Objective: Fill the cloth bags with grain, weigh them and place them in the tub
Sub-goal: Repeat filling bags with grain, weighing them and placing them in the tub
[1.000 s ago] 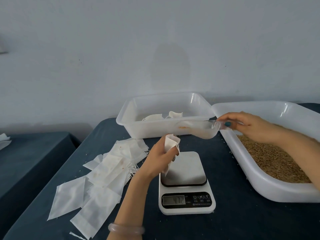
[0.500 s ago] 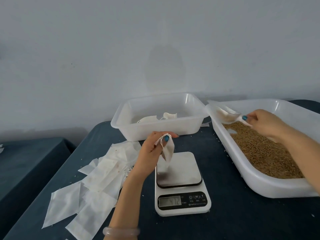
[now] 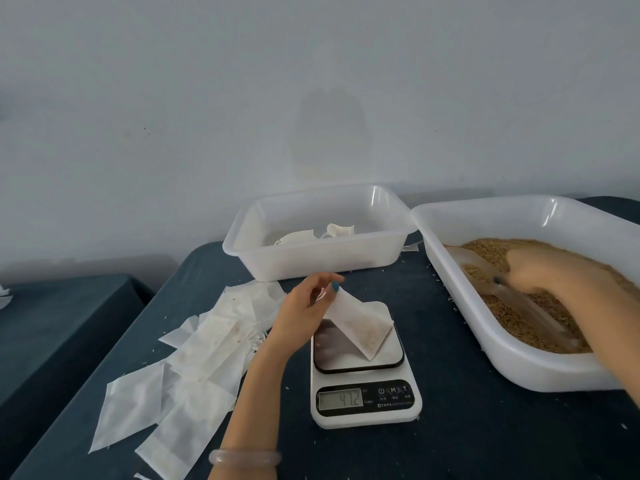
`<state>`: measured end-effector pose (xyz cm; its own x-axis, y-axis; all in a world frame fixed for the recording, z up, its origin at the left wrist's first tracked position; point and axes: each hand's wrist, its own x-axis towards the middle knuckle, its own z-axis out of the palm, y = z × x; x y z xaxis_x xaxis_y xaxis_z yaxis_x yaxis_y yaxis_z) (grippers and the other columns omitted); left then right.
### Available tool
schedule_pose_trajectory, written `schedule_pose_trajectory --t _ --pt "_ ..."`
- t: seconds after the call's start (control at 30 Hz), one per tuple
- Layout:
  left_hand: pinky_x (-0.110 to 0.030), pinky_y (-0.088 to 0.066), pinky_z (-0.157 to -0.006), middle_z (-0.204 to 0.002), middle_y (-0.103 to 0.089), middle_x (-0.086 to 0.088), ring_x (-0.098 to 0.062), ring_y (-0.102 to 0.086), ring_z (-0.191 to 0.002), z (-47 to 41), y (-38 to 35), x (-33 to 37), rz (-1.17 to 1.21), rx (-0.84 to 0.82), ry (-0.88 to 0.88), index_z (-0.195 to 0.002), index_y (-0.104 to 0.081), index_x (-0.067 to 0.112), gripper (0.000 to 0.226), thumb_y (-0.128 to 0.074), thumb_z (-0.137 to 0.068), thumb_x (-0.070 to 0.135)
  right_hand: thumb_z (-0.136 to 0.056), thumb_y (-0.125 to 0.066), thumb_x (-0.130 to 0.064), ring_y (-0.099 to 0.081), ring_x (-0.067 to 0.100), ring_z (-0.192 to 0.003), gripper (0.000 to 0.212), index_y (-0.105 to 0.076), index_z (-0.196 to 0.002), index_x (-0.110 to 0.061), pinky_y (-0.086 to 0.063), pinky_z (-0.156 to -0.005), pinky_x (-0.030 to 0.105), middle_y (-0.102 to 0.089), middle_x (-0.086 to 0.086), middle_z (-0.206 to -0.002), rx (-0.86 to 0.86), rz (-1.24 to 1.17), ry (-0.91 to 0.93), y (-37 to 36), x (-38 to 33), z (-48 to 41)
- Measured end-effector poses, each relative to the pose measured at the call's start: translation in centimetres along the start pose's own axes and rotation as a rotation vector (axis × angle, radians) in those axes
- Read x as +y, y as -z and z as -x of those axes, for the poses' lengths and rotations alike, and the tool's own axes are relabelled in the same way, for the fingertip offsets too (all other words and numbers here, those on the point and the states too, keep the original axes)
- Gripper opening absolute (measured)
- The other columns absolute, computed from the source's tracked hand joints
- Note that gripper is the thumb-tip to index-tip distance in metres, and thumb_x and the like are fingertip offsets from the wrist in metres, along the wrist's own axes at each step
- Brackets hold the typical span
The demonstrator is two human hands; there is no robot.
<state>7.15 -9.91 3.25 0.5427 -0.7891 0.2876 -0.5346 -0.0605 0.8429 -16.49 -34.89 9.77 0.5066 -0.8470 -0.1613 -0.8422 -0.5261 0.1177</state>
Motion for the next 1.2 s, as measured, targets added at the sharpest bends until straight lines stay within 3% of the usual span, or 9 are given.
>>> schedule_pose_trajectory --t 0.13,0.2,0.3,0.37,0.63,0.77,0.9,1.03,1.2 --pt "-0.019 -0.048 -0.083 -0.103 -0.069 0.014 -0.012 -0.064 -0.101 -0.2 0.2 -0.2 0.044 0.108 0.026 -0.103 -0.062 0.036 0.015 -0.047 -0.102 0.035 -0.100 -0.047 -0.024 -0.059 0.028 -0.093 0.018 -0.059 -0.105 -0.012 -0.051 -0.081 0.038 -0.063 0.009 -0.103 0.483 -0.283 0.153 1.7 -2.9 2.1" --pt "-0.021 -0.047 -0.077 -0.098 -0.070 0.008 -0.017 -0.064 -0.092 -0.4 0.4 -0.4 0.046 0.198 0.064 -0.101 -0.063 0.031 0.018 -0.047 -0.101 0.038 -0.099 -0.049 -0.022 -0.061 0.024 -0.091 0.014 -0.058 -0.106 -0.016 -0.050 -0.078 0.037 -0.065 0.003 -0.101 0.574 -0.476 0.330 2.3 -6.0 4.1" --pt "-0.025 -0.048 -0.073 -0.095 -0.070 -0.003 -0.024 -0.063 -0.088 -0.6 0.8 -1.1 0.025 0.338 0.151 -0.102 -0.064 0.024 0.019 -0.048 -0.101 0.035 -0.098 -0.052 -0.030 -0.060 0.008 -0.074 0.006 -0.051 -0.100 -0.024 -0.045 -0.061 0.026 -0.062 -0.011 -0.085 0.503 -0.611 0.535 0.8 -11.0 6.5" --pt "-0.012 -0.043 -0.065 -0.092 -0.070 0.000 -0.018 -0.063 -0.084 -0.6 1.1 -1.5 0.014 0.410 0.191 -0.098 -0.062 0.028 0.014 -0.048 -0.101 0.028 -0.098 -0.053 -0.031 -0.058 0.004 -0.068 0.009 -0.048 -0.098 -0.024 -0.047 -0.059 0.025 -0.059 -0.011 -0.079 0.471 -0.705 0.555 -1.2 -13.5 6.4" --pt "-0.010 -0.037 -0.058 -0.087 -0.068 0.016 0.009 -0.057 -0.070 -0.6 1.4 -1.7 -0.042 0.434 0.243 -0.092 -0.060 0.033 0.018 -0.050 -0.096 0.019 -0.097 -0.056 -0.035 -0.060 0.012 -0.078 0.021 -0.054 -0.101 -0.014 -0.036 -0.058 0.019 -0.059 -0.005 -0.086 0.439 -1.179 0.132 -9.9 -12.9 1.2" --pt "-0.012 -0.038 -0.060 -0.086 -0.068 0.018 0.001 -0.059 -0.077 -0.5 1.2 -1.5 -0.102 0.363 0.259 -0.093 -0.061 0.030 0.014 -0.048 -0.099 0.033 -0.096 -0.058 -0.034 -0.056 0.008 -0.069 0.018 -0.053 -0.097 -0.016 -0.035 -0.057 0.020 -0.058 -0.006 -0.080 0.410 -1.156 0.200 -10.5 -12.6 0.8" --pt "-0.026 -0.037 -0.058 -0.066 -0.059 0.004 -0.012 -0.052 -0.064 -0.2 0.8 -0.9 -0.269 0.228 0.126 -0.076 -0.060 0.016 0.054 -0.039 -0.096 0.061 -0.096 -0.058 -0.034 -0.053 0.006 -0.066 0.017 -0.053 -0.096 -0.018 -0.034 -0.057 0.020 -0.058 -0.006 -0.078 0.413 -1.142 0.208 -10.7 -12.6 0.8" --pt "-0.031 -0.028 -0.073 -0.058 -0.040 0.008 -0.014 -0.041 -0.063 0.1 -0.3 -0.1 -0.424 0.030 -0.091 -0.058 -0.036 0.019 0.050 -0.042 -0.104 0.039 -0.096 -0.058 -0.034 -0.054 0.007 -0.068 0.019 -0.054 -0.095 -0.016 -0.034 -0.058 0.020 -0.057 -0.005 -0.078 0.424 -1.190 0.211 -10.6 -12.5 0.9" --pt "-0.034 -0.031 -0.064 -0.063 -0.049 -0.006 -0.018 -0.042 -0.064 0.2 -1.0 -0.1 -0.380 -0.047 -0.088 -0.069 -0.046 0.012 0.040 -0.047 -0.103 0.033 -0.096 -0.058 -0.035 -0.053 0.006 -0.067 0.018 -0.053 -0.094 -0.018 -0.034 -0.057 0.020 -0.057 -0.006 -0.078 0.419 -1.178 0.209 -10.6 -12.5 0.9"
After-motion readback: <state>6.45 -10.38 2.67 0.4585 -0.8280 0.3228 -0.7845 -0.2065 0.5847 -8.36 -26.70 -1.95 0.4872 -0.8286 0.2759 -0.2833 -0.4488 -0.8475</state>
